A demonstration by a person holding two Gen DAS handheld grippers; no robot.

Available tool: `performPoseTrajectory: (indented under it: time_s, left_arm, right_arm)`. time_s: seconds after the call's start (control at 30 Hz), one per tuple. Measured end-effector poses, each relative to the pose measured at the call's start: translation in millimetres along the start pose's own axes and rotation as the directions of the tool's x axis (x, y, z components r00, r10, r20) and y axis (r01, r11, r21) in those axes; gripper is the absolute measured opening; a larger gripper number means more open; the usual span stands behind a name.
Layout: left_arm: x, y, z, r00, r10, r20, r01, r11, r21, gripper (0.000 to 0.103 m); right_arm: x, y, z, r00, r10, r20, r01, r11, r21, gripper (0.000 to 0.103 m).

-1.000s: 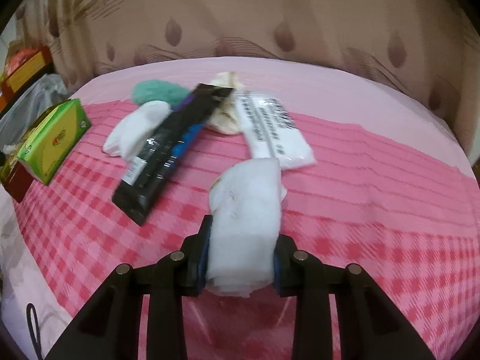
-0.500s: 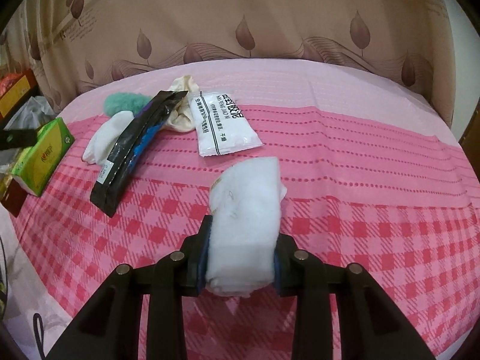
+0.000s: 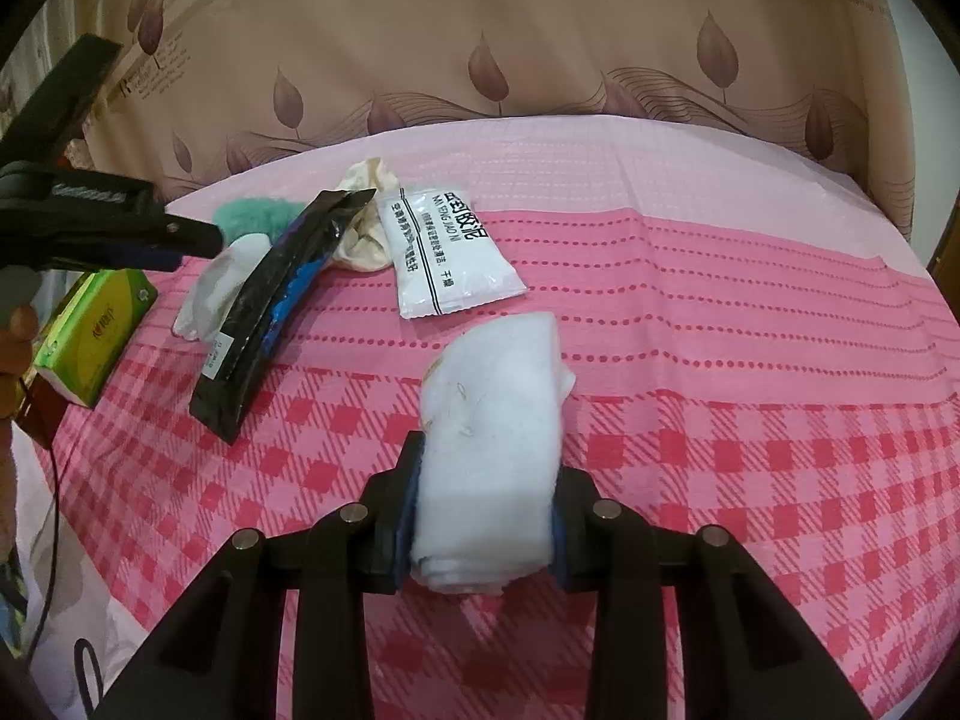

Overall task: Organize soft objects
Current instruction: 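Grasp the white red-trimmed glove with the left gripper while the right holds the cloth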

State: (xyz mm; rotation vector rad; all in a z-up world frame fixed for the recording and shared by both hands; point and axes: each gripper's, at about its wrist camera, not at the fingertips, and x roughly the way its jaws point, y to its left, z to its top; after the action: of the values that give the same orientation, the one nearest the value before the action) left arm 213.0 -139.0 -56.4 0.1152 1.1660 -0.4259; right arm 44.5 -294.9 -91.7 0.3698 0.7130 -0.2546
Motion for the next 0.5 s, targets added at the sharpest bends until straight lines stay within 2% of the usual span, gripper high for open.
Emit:
performPoseTrajectory:
  time_s: [0.13, 0.23, 0.37, 0.4, 0.43, 0.47, 0.5]
  left_arm:
    - [13, -7, 4, 1.000, 0.016, -0.014, -0.016, 1.000, 0.016, 0.056]
    - [28, -9, 1, 0.998, 0.054, -0.040, -0.053, 0.998, 0.029, 0.057]
    - [31, -6, -5, 0.999, 0.035, -0.010, -0.035, 0.999, 0.041, 0.057]
    - [30, -6, -6, 0.999, 0.034, -0.010, -0.034, 0.998, 0.050, 0.052]
    - [30, -6, -7, 0.999, 0.047, -0.012, -0.046, 0.997, 0.065, 0.039]
    - [29, -8, -9, 0.998, 0.060, -0.013, -0.059, 0.995, 0.085, 0.037]
    - [27, -7, -10, 0.998, 0.058, -0.008, -0.057, 0.994, 0.094, 0.030]
  right_arm:
    - [0, 0, 1, 1.000, 0.007, 0.000, -0.007, 1.000, 0.004, 0.034]
    - [-1, 0, 1, 1.000, 0.007, 0.000, -0.007, 1.000, 0.003, 0.035]
    - [0, 1, 1, 1.000, 0.008, 0.000, -0.008, 1.000, 0.003, 0.035]
    - [0, 1, 1, 1.000, 0.008, 0.000, -0.008, 1.000, 0.003, 0.035]
    - [0, 1, 1, 1.000, 0.006, 0.000, -0.006, 1.000, 0.002, 0.035]
    - [0, 1, 1, 1.000, 0.005, 0.000, -0.005, 1.000, 0.001, 0.035]
    - [0, 2, 1, 1.000, 0.004, 0.000, -0.004, 1.000, 0.001, 0.035]
